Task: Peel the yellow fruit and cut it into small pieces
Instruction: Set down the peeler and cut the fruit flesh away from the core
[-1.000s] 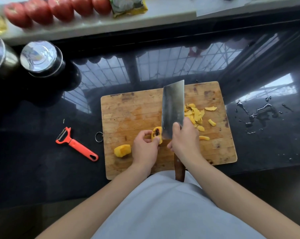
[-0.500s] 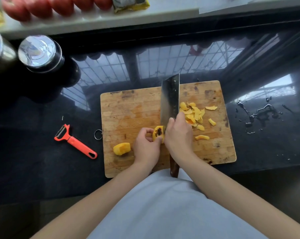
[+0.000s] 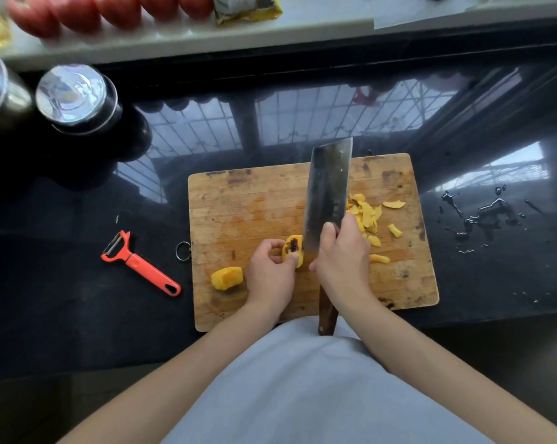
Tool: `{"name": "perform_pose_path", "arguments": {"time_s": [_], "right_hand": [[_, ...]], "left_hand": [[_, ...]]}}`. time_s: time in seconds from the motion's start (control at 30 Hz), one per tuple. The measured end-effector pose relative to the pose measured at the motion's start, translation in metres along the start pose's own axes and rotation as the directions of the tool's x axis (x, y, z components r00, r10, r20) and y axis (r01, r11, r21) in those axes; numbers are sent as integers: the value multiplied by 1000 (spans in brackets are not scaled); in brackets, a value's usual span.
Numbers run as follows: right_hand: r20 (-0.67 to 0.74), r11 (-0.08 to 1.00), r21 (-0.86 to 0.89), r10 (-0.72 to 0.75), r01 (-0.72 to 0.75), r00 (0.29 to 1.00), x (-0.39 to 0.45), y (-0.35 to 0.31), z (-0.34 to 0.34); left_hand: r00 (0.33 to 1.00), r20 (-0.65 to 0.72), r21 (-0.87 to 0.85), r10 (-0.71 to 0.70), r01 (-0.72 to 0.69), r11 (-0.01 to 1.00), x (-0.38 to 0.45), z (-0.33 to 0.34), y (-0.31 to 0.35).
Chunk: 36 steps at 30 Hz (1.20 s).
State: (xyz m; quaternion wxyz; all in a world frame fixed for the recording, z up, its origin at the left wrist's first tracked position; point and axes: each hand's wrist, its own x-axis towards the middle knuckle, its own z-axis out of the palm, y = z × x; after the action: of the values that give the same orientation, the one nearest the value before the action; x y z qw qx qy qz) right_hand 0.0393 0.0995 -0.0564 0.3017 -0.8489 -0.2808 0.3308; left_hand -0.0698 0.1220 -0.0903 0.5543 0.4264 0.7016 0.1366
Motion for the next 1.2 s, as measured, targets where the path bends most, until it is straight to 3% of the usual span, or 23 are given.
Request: {"name": "perform_pose_path", "arguments": {"time_s": [0.1,0.23,0.57,0.93,1.2], "right_hand": [[12,996,87,30,-31,999,5,-1,-22],[90,1000,29,-7,4,996,15,13,-37],[226,909,311,212,-277,951,16,28,-16],[249,891,360,194,-276,949,10,33,-13],[240,885,385,178,-262,954,2,34,-13]], "left_hand": [[994,30,166,108,-112,980,6,-7,2],[980,12,266,198,-194,944,14,-14,7],[985,-17,149,173,-169,974,14,-16,2],[998,22,-63,53,-52,997,15,-18,-2],[1000,12,-106,28,-26,994,16,-16,-1]]}}
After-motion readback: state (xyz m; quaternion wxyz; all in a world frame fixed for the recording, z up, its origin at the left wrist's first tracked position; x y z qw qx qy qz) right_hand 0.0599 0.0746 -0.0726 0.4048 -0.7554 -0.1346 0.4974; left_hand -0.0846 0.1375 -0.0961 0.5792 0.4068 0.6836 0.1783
